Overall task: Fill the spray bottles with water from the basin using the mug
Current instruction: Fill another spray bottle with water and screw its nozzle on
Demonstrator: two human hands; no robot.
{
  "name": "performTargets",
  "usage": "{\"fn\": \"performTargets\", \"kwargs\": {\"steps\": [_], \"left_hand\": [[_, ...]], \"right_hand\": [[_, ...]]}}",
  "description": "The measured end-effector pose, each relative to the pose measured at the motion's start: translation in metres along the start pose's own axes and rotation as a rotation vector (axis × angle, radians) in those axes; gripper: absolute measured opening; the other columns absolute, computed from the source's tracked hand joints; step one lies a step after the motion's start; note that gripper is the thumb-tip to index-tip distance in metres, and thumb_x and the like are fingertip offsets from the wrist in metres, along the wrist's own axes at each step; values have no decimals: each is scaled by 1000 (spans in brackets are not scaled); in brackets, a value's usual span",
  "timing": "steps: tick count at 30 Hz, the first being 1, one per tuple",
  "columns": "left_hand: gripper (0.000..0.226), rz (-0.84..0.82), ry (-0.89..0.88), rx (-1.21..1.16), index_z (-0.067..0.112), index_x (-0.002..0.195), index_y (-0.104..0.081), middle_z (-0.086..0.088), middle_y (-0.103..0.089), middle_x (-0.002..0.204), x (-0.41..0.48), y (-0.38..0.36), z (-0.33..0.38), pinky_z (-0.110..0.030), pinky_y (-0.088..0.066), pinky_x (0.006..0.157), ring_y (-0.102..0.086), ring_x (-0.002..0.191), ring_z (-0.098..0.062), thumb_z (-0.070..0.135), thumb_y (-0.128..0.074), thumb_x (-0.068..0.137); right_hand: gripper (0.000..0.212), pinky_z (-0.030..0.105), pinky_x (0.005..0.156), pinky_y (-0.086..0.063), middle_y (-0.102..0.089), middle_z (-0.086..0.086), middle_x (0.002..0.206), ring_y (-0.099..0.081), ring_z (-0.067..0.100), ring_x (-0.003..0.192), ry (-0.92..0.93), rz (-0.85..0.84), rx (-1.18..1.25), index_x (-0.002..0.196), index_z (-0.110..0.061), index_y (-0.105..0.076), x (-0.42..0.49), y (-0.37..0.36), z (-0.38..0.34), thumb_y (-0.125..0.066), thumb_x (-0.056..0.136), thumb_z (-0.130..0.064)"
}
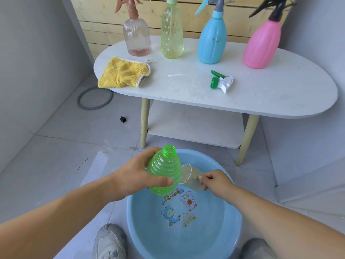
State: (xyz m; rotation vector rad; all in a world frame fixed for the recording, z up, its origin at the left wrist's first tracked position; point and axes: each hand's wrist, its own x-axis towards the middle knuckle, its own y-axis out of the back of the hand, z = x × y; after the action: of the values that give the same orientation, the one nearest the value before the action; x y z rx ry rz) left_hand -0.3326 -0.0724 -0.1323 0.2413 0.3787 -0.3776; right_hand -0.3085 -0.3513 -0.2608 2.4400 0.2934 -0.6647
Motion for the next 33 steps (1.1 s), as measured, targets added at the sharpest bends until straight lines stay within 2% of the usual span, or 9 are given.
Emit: {"fn": "performTargets", "kwargs": {"steps": [3,5,7,11,17,21,25,29,33], "left_hand": [[67,5,-14,-4,42,117,-67,-2,-72,121,-4,2,8,-59,-57,99,-70,115,-23,37,-94,55],[71,6,-30,-15,39,121,-66,-3,-71,122,-7,4,13,-62,-56,98,-70,116,-25,36,-94,56],[74,6,-42,-41,36,124,-65,-4,-71,123,-11,5,20,-57,-59,95,-71,114,-25,35,-93,56],[71,3,-73,-78,32,127,-62,-5,-72,122,-18,7,33,-37,-63,79,-74,106,-20,26,-91,61],[67,13,-102,-114,27,126,-63,-7,-73,117,-25,6,41,-35,-63,77,-75,102,-20,19,-89,64],[66,9,-115,-126,28,124,-63,-7,-73,117,-25,4,44,-35,-62,76,-75,102,-20,20,-89,64],[70,6,-113,-130,28,127,-62,-9,-71,121,-24,0,45,-33,-62,76,-74,102,-19,21,-90,63],[79,3,-116,-126,28,129,-61,-9,-70,122,-22,-2,45,-39,-64,81,-73,107,-23,30,-93,57],[82,4,-118,-122,30,129,-61,-7,-71,123,-19,-4,44,-40,-64,83,-72,111,-25,35,-93,54]], "right_hand": [[31,29,68,-46,-69,-2,62,-54,19,67,23,-9,91,70,-16,-72,-9,14,-18,-64,95,-31],[29,35,77,-51,-69,1,62,-58,20,70,54,-29,150,69,-16,-73,-18,25,-34,-66,94,-29],[28,29,80,-56,-68,3,65,-63,16,70,95,-37,184,74,-9,-73,-31,39,-52,-65,95,-26],[32,16,70,-53,-65,9,68,-64,18,75,189,-12,233,70,-7,-70,-67,70,-88,-60,98,-18],[38,45,104,-49,-71,7,73,-70,32,102,352,96,201,65,-12,-73,-117,112,-125,-58,99,-21],[42,47,105,-48,-72,22,88,-69,33,103,471,187,190,59,-17,-72,-148,130,-147,-58,99,-19],[37,49,105,-48,-73,16,83,-71,23,99,570,256,190,63,-10,-71,-164,138,-156,-59,97,-19],[31,43,102,-49,-74,11,80,-71,17,97,635,282,151,66,-14,-72,-175,137,-165,-60,94,-20],[23,43,94,-52,-72,5,71,-70,22,91,693,294,100,75,-24,-75,-182,132,-170,-63,89,-39]]}}
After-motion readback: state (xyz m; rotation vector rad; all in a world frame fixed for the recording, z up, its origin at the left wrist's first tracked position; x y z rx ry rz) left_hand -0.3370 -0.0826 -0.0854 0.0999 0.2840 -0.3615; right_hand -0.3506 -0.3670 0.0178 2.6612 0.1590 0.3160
